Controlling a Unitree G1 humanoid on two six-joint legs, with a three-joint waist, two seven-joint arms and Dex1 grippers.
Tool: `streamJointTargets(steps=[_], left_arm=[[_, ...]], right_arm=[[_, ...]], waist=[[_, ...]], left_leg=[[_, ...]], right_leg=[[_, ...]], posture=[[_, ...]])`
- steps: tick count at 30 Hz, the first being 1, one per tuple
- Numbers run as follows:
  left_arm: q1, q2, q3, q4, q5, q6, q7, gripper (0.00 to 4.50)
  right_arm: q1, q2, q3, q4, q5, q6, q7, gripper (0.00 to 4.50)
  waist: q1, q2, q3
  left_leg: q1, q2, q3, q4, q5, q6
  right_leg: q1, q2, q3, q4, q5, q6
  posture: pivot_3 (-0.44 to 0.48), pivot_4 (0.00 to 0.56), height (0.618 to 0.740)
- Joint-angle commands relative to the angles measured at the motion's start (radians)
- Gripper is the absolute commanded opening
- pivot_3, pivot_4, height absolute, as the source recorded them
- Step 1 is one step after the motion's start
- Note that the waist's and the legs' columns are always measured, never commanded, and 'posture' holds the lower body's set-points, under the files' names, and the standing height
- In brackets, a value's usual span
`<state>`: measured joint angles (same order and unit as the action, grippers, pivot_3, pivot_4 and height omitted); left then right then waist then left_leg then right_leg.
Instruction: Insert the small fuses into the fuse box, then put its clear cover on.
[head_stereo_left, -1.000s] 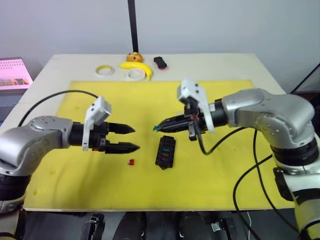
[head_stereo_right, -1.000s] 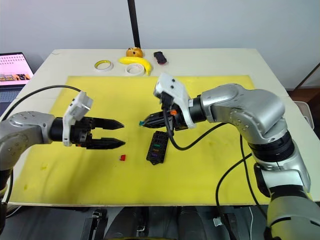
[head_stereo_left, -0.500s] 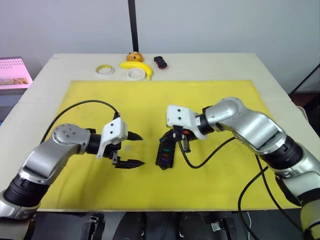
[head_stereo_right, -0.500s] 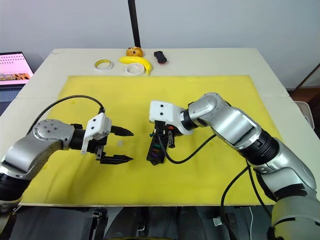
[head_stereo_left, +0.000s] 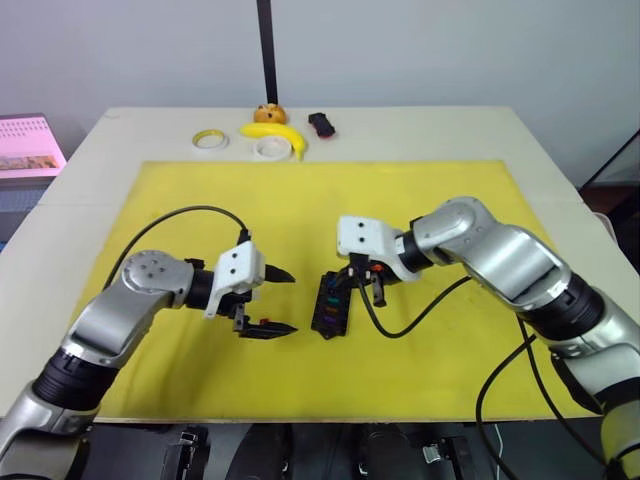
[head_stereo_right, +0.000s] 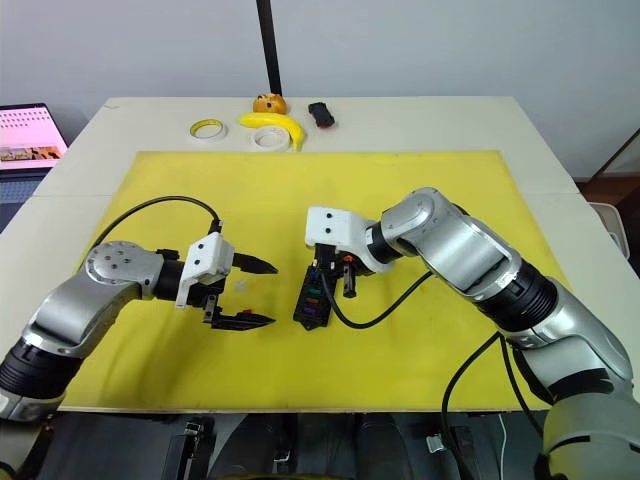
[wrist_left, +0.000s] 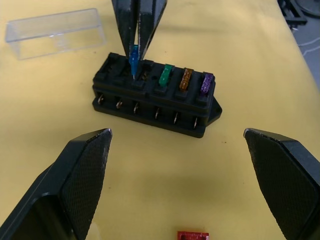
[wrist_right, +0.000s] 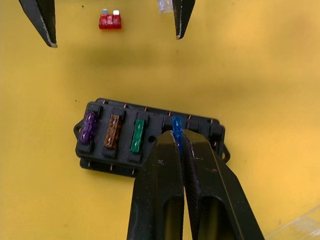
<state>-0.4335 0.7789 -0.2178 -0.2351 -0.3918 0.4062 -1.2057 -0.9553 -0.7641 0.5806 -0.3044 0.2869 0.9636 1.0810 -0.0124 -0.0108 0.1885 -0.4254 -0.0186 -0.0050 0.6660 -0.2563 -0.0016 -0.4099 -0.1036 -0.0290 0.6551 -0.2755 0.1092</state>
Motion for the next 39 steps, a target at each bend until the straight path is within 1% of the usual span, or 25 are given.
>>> streamJointTargets(steps=[1, 11, 15, 19, 24, 29, 34, 39], left_arm=[[-0.036, -0.018, -0.032, 0.033, 0.042, -0.06, -0.04, 4.46], [-0.083, -0.073, -0.057, 0.126, 0.1, -0.13, -0.072, 4.46], [-0.085, -0.081, -0.053, 0.127, 0.106, -0.131, -0.075, 4.46], [-0.082, -0.082, -0.049, 0.125, 0.109, -0.132, -0.072, 4.46], [-0.071, -0.081, -0.047, 0.116, 0.11, -0.132, -0.069, 4.46], [-0.065, -0.082, -0.049, 0.112, 0.113, -0.135, -0.066, 4.46], [-0.064, -0.087, -0.049, 0.107, 0.115, -0.133, -0.061, 4.46], [-0.06, -0.081, -0.045, 0.104, 0.114, -0.134, -0.061, 4.46]], right_arm=[[-0.011, 0.0, -0.025, -0.033, -0.002, 0.03, 0.005, 0.0], [-0.005, 0.007, -0.036, -0.066, 0.013, 0.085, -0.001, 0.0], [-0.003, 0.016, -0.036, -0.069, 0.016, 0.105, -0.009, 0.0], [-0.023, 0.043, -0.069, -0.069, 0.049, 0.157, -0.018, 0.0], [-0.026, 0.044, -0.077, -0.08, 0.07, 0.209, -0.03, 0.0], [-0.022, 0.035, -0.064, -0.091, 0.071, 0.219, -0.042, 0.0], [-0.018, 0.026, -0.039, -0.078, 0.047, 0.19, -0.053, 0.0], [-0.018, 0.035, -0.03, -0.071, 0.041, 0.18, -0.055, 0.0]], waist=[[0.0, 0.0, 0.0], [0.0, 0.0, 0.0], [-0.001, 0.0, 0.0], [-0.002, 0.0, 0.0], [0.0, 0.0, 0.0], [0.0, 0.0, 0.0], [-0.002, 0.0, 0.0], [-0.001, 0.0, 0.0]], left_leg=[[0.0, 0.0, 0.0, 0.0, 0.0, 0.0], [0.0, 0.0, 0.0, 0.0, 0.0, 0.0], [0.0, 0.0, 0.0, 0.0, 0.0, 0.0], [0.0, 0.0, 0.0, 0.0, 0.0, 0.0], [0.0, 0.0, 0.0, 0.001, 0.0, 0.0], [0.0, 0.0, 0.0, 0.001, 0.0, 0.0], [0.0, 0.0, 0.0, 0.001, 0.0, 0.0], [0.0, 0.0, 0.0, 0.001, 0.0, 0.0]], right_leg=[[0.0, 0.0, 0.0, 0.0, 0.0, 0.0], [0.0, 0.0, 0.0, 0.0, 0.0, 0.0], [0.0, 0.0, 0.0, 0.0, 0.0, 0.0], [0.0, 0.0, 0.0, 0.001, 0.0, 0.0], [0.0, 0.0, 0.0, 0.001, 0.0, 0.0], [0.0, 0.0, 0.0, 0.001, 0.0, 0.0], [0.0, 0.0, 0.0, 0.001, 0.0, 0.0], [0.0, 0.0, 0.0, 0.001, 0.0, 0.0]], posture=[[0.0, 0.15, 0.74], [0.0, 0.15, 0.74], [0.0, 0.15, 0.74], [0.0, 0.15, 0.74], [0.0, 0.15, 0.74], [0.0, 0.15, 0.74], [0.0, 0.15, 0.74], [0.0, 0.15, 0.74]])
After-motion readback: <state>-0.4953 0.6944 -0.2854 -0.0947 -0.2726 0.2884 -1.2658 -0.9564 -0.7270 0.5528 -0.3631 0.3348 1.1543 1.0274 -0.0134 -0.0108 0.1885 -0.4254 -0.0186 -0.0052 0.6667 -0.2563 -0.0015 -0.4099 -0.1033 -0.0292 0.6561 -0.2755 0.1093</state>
